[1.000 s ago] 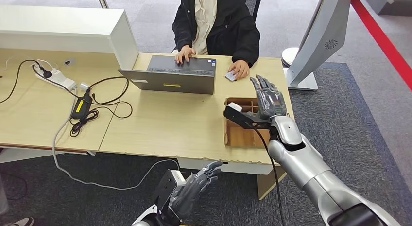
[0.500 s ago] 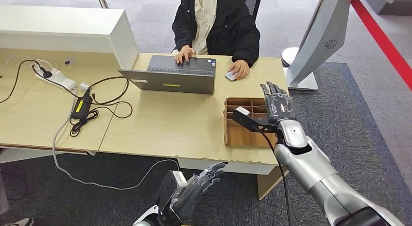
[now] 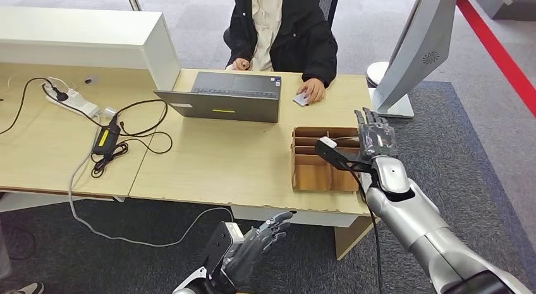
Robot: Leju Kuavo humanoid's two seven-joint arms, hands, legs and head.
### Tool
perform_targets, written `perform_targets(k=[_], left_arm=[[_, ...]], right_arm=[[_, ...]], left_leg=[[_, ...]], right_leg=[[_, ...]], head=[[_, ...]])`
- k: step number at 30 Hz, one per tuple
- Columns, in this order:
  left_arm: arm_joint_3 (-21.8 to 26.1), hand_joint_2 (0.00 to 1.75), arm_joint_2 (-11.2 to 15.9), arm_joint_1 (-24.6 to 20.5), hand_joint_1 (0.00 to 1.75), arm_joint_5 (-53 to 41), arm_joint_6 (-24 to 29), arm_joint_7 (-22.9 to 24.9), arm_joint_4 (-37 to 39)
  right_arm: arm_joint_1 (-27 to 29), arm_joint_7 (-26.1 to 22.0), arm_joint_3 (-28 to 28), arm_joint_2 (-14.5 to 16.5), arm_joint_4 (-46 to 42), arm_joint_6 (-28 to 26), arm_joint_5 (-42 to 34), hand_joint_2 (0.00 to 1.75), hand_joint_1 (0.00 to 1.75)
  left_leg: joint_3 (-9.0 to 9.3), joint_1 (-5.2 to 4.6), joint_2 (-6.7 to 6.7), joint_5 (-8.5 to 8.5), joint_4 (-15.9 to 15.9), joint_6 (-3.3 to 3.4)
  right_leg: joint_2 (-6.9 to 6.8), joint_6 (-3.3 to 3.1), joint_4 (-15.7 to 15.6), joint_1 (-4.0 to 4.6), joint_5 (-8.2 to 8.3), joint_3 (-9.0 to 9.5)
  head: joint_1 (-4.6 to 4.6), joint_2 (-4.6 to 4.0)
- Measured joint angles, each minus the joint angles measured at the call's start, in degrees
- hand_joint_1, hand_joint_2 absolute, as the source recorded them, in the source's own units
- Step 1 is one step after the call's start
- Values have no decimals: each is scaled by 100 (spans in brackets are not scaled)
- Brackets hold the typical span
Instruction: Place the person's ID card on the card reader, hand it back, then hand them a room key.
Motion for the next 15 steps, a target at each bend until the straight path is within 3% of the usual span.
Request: perform_targets(k=[15], left_arm=[[1,0,3,6,0,-4,17,-17,0]], right_arm=[[-32,-198,26,124,128,-8,0,175,0]], left_leg=[[-1,0,0,0,-1,0]], right_leg=[[0,0,1,0,0,0]], head=[[0,0]])
